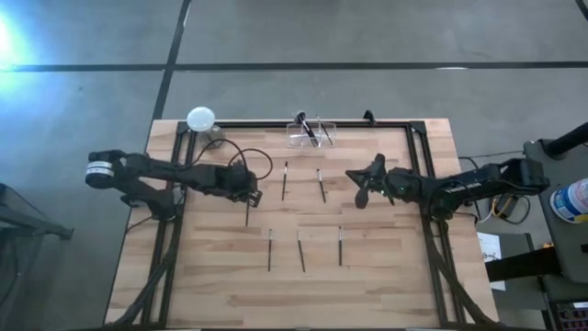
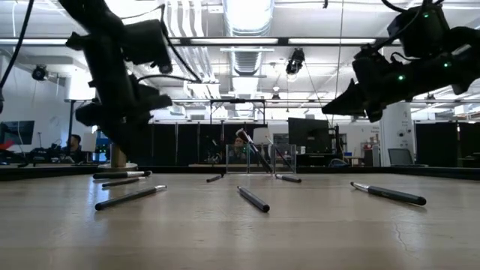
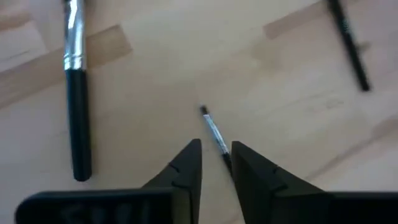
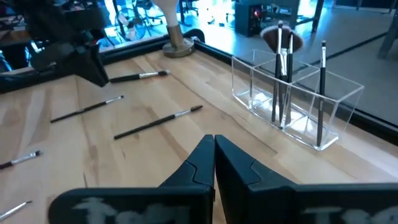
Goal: Pick & Place Makeup Brushes
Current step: Put the black eyeshadow brush into the transparent organizer
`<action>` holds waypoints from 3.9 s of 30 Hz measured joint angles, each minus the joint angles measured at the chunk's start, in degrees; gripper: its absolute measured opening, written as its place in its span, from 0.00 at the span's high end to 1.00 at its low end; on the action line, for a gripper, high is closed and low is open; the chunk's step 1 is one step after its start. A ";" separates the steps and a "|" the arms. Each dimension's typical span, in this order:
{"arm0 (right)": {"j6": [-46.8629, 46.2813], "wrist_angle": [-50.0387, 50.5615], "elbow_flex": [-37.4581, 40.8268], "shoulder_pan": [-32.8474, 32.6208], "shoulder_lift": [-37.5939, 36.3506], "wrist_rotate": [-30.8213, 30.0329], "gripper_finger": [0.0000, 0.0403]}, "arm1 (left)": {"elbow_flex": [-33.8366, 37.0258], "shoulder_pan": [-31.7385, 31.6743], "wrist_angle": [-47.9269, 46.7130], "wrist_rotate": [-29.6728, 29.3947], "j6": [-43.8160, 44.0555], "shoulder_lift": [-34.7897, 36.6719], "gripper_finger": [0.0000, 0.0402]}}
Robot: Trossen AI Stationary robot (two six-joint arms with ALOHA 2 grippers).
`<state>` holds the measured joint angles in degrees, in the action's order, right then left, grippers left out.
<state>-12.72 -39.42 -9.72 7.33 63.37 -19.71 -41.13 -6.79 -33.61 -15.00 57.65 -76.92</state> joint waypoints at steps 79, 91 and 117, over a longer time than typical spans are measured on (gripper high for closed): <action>-11.16 -0.88 -7.81 -0.15 2.40 9.15 0.77 | 3.52 -3.44 102.25 11.09 -34.60 -23.40 1.00; -13.92 -3.32 -19.41 -0.31 19.72 13.28 0.52 | -0.10 -3.44 102.67 12.75 -40.07 -24.41 1.00; -5.36 -3.97 -25.57 0.22 26.10 12.20 0.96 | 0.16 -5.26 96.74 16.48 -34.85 -20.95 0.97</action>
<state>-18.08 -43.38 -35.29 7.55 89.47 -7.51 -40.97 -12.05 63.12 1.47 22.81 -97.87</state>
